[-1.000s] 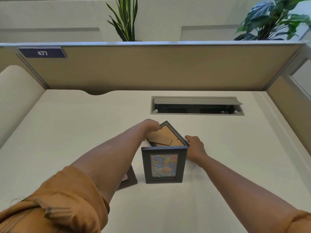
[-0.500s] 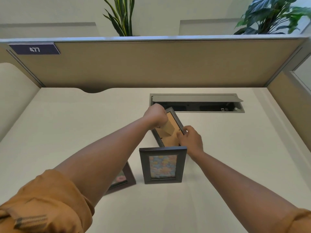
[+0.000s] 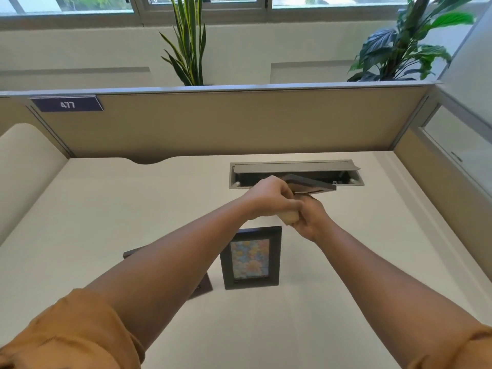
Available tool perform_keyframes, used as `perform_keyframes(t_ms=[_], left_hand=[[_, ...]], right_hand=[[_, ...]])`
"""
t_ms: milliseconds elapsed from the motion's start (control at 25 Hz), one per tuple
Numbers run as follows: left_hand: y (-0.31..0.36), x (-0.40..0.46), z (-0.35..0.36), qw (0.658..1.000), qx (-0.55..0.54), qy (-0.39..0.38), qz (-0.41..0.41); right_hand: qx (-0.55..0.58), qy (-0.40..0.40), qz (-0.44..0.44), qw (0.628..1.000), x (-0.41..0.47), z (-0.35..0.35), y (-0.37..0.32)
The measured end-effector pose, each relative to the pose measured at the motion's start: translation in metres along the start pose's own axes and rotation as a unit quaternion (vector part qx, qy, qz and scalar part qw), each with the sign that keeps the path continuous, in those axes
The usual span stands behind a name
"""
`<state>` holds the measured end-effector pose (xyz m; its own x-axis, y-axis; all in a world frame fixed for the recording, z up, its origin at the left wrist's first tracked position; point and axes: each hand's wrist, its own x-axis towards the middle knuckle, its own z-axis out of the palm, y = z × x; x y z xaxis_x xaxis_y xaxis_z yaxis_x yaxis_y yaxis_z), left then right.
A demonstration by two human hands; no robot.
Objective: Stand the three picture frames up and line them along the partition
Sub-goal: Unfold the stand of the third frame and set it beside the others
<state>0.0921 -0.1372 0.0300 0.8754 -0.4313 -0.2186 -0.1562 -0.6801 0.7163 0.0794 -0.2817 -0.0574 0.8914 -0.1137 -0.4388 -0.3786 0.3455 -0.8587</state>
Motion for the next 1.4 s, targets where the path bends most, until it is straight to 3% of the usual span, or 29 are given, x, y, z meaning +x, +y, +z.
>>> perform_keyframes(t_ms=[80,200,320,400,640,760,1000,1200,1400], left_hand=[[0.003,0.001,-0.007,0.992,-0.102,0.021,-0.068],[0.003,0.003,-0.015,0.937,-0.297,0.024,-0.183],[0.011,-0.002,-0.009,0.896,-0.388,0.034,-0.211],[0.018,-0.003,0.0,0.887,-0.404,0.042,-0.218],[0.024,-0.012,0.007,0.906,-0.365,-0.02,-0.213],[0.025,-0.019,0.007,0.922,-0.332,-0.043,-0.192],[0.026,-0.026,0.011,0.961,-0.237,-0.036,-0.139],[0.029,-0.032,0.023,0.986,-0.13,-0.057,-0.085],[0.032,-0.034,0.034,0.998,0.051,-0.033,-0.031]], right_hand=[[0.009,0.021,-0.026,0.999,-0.006,-0.004,-0.003],[0.019,0.043,-0.043,0.998,-0.013,-0.012,-0.002],[-0.008,0.055,-0.057,0.997,-0.024,-0.021,-0.002],[-0.012,0.064,-0.077,0.995,-0.035,-0.022,-0.001],[0.007,0.08,-0.142,0.987,-0.055,-0.045,0.006],[0.004,0.08,-0.103,0.991,-0.064,-0.063,0.011],[0.175,0.019,0.017,0.984,-0.079,-0.102,0.009],[0.088,-0.035,-0.001,0.996,-0.087,-0.111,0.007],[-0.025,0.002,-0.007,1.0,-0.09,-0.111,0.018]])
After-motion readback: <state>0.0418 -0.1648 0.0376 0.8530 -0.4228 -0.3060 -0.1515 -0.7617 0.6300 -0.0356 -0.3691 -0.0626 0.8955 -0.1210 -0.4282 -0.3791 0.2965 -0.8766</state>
